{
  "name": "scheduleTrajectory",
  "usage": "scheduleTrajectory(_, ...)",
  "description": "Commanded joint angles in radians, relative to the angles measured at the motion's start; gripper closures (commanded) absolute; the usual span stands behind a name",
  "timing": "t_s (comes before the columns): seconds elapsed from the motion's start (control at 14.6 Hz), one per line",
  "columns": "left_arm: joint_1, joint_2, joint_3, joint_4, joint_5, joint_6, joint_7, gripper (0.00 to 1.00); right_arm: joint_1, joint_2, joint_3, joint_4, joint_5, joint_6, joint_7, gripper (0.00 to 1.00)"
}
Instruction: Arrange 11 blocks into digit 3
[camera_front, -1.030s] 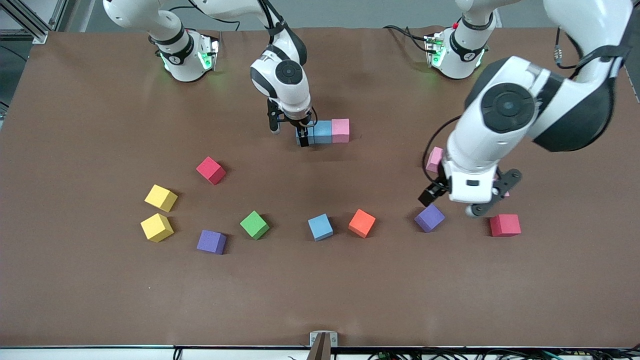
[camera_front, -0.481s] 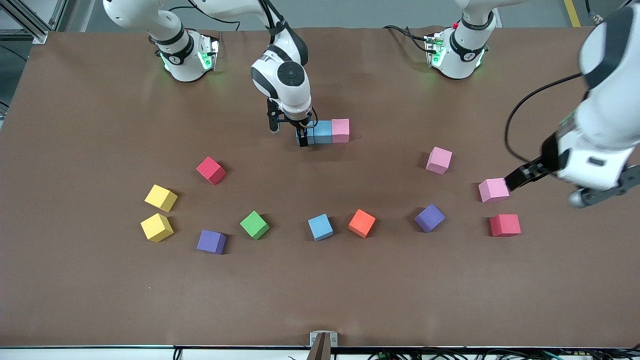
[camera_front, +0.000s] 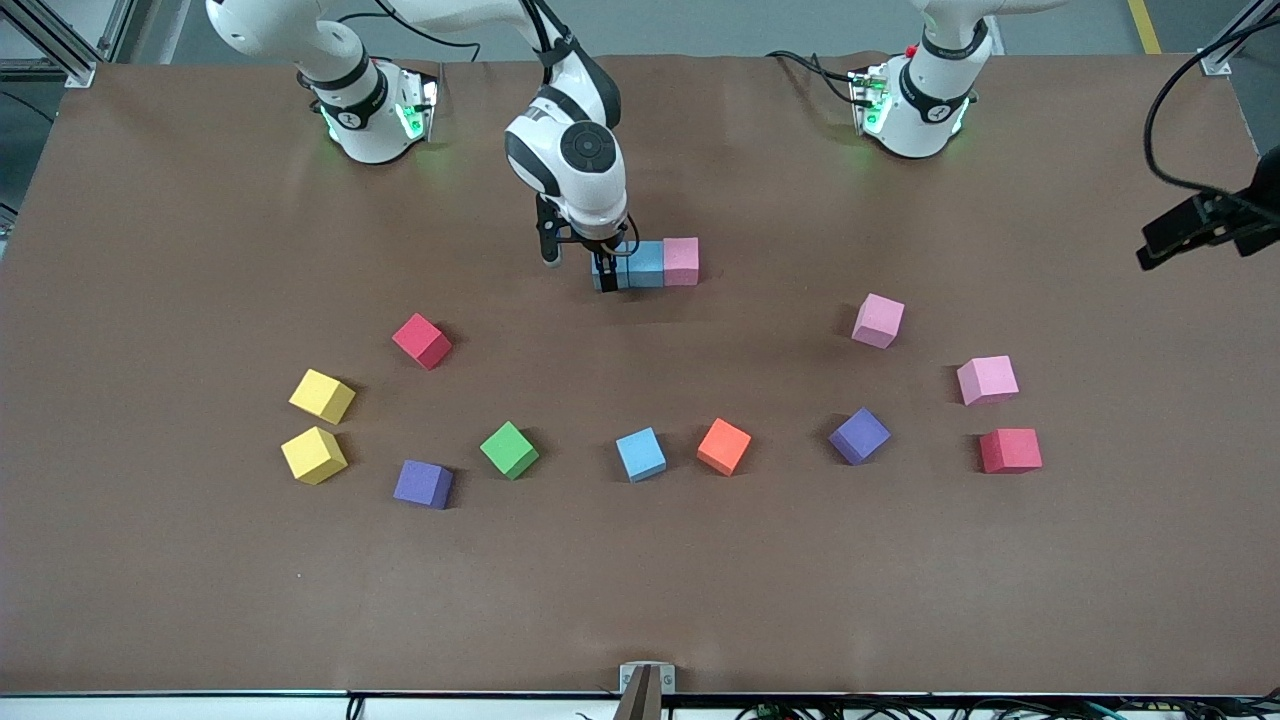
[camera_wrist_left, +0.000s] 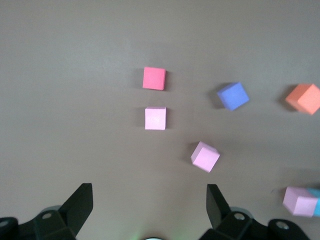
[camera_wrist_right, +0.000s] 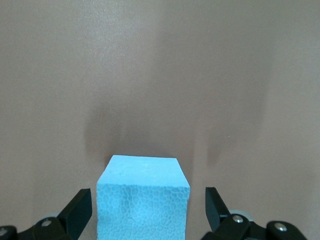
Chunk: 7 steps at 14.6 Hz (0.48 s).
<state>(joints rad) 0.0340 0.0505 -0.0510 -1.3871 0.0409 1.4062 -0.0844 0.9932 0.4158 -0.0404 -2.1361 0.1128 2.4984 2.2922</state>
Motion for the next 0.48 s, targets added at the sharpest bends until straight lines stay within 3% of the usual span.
scheduleTrajectory(0.0,-0.026,-0.089,0.025,-0.099,-0.018,0.000,0.034,0.00,0.001,-0.043,-0.001,-0.015,0.011,-0.032,-0.007,0.00)
scheduleTrajectory(0.41,-0.028,-0.087,0.014,-0.099,-0.036,0.007,0.028,0.00,-0.004,-0.064,-0.001,-0.005,0.011,-0.073,-0.010,0.00)
